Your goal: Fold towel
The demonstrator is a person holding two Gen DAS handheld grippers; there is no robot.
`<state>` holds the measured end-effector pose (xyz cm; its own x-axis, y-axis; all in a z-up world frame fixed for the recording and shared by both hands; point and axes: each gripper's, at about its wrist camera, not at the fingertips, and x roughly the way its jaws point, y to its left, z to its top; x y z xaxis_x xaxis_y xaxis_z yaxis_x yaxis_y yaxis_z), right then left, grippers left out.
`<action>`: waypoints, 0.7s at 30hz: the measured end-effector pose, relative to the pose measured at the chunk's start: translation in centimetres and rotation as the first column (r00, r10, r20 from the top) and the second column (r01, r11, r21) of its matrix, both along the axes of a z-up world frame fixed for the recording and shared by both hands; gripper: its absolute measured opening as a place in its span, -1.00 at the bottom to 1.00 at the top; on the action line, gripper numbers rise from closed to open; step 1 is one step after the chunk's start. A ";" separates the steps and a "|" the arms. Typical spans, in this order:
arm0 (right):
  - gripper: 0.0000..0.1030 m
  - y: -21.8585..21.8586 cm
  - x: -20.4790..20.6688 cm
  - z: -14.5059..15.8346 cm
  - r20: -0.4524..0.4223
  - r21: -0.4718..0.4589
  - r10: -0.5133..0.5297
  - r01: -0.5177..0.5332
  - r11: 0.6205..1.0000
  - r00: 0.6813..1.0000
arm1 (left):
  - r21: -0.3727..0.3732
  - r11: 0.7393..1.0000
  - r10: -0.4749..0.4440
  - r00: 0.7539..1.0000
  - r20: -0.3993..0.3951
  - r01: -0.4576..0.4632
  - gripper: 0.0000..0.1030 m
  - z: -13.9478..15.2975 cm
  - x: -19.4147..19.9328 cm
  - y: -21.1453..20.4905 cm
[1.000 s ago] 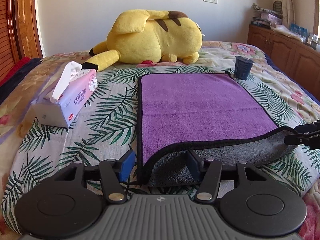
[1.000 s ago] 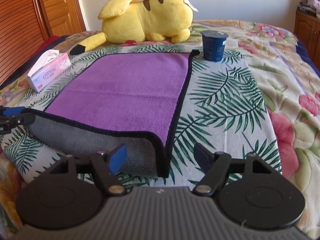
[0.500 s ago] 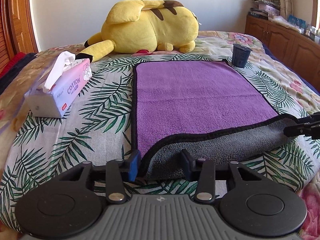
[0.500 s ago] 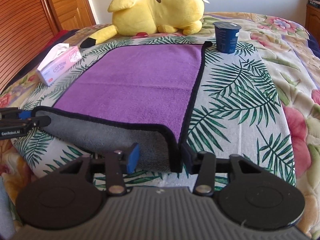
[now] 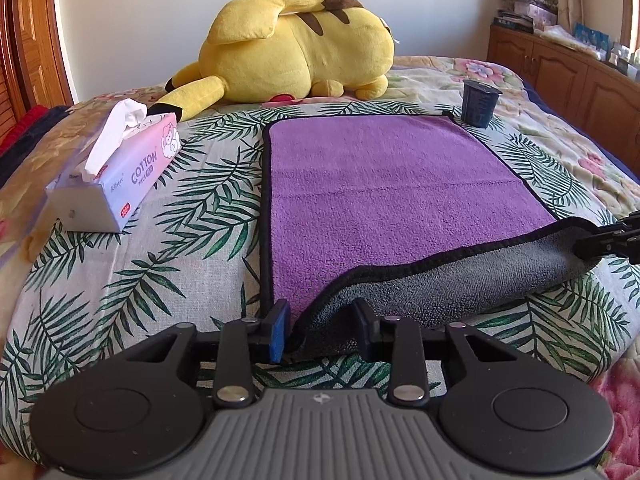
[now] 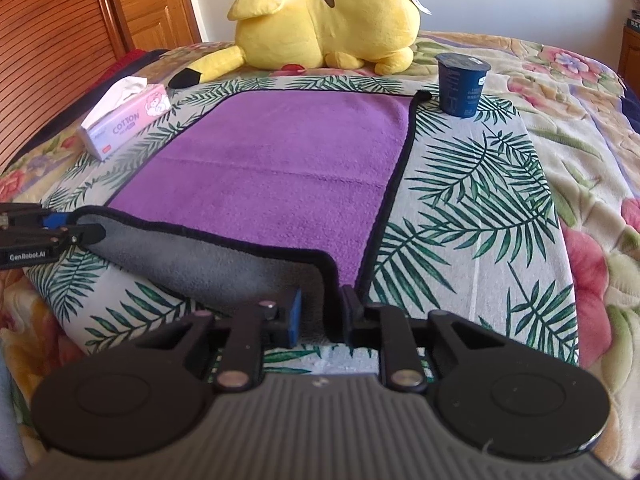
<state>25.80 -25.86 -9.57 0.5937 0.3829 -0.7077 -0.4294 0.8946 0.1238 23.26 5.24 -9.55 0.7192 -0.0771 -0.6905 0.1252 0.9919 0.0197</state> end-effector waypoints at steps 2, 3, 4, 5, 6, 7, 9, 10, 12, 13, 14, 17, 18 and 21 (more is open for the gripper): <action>-0.76 0.0 -0.1 0.0 0.004 -0.001 0.003 -0.003 1.000 1.000 | -0.009 1.000 -0.006 1.000 0.000 0.006 -0.95 0.0 0.0 -0.1; -0.85 0.1 -0.1 0.0 0.004 -0.002 0.005 -0.005 1.000 1.000 | -0.007 1.000 -0.008 1.000 0.002 0.008 -1.00 0.1 0.0 -0.1; -0.86 0.1 -0.1 0.0 0.007 -0.001 0.006 -0.006 1.000 1.000 | -0.005 1.000 -0.010 1.000 0.005 0.010 -1.00 0.2 -0.1 -0.2; -0.86 0.1 -0.1 0.1 0.011 -0.001 0.005 -0.005 1.000 1.000 | -0.007 1.000 -0.011 1.000 0.008 0.012 -1.00 0.2 -0.1 -0.2; -0.87 0.1 -0.1 0.1 0.014 0.000 0.006 -0.006 1.000 1.000 | -0.011 1.000 -0.012 1.000 0.010 0.012 -1.00 0.3 -0.1 -0.2; -0.91 0.1 -0.2 0.2 0.019 0.003 0.006 -0.006 1.000 1.000 | -0.016 1.000 -0.012 1.000 0.015 0.012 -1.00 0.4 -0.2 -0.1; -0.92 0.0 -0.2 0.3 0.031 0.009 0.001 -0.001 1.000 1.000 | -0.023 1.000 -0.010 1.000 0.024 0.010 -1.00 0.6 -0.2 -0.1; -0.92 0.0 -0.2 0.4 0.035 0.012 0.000 -0.001 1.000 0.999 | -0.026 1.000 -0.009 0.999 0.031 0.010 -1.00 0.7 -0.2 -0.1; -0.92 -0.1 -0.2 0.5 0.045 0.018 -0.003 0.003 1.000 0.999 | -0.028 1.000 -0.008 0.999 0.042 0.009 -1.00 1.0 -0.3 -0.1; -0.92 -0.1 -0.3 0.6 0.051 0.022 -0.004 0.003 1.000 0.999 | -0.028 1.000 -0.008 0.999 0.047 0.009 -1.00 1.2 -0.4 -0.1; -0.92 -0.1 -0.3 0.7 0.059 0.027 -0.007 0.005 1.000 0.998 | -0.029 1.000 -0.008 0.999 0.052 0.009 -1.00 1.3 -0.4 -0.1; -0.92 -0.3 -0.3 1.0 0.081 0.041 -0.014 0.011 0.999 0.997 | -0.034 0.999 -0.007 0.998 0.070 0.009 -1.00 1.8 -0.4 0.0; -0.92 -0.3 -0.3 1.1 0.086 0.044 -0.016 0.012 0.999 0.996 | -0.035 0.999 -0.007 0.997 0.077 0.010 -1.00 2.0 -0.4 -0.1; -0.92 -0.3 -0.4 1.4 0.112 0.047 -0.017 0.012 0.999 0.994 | -0.035 0.999 -0.011 0.996 0.093 0.014 -1.00 2.5 -0.2 -0.1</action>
<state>25.43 -26.15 -8.22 0.6743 0.4042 -0.6179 -0.4301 0.8952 0.1163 23.02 5.18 -7.08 0.7788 -0.1095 -0.6177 0.1366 0.9906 -0.0034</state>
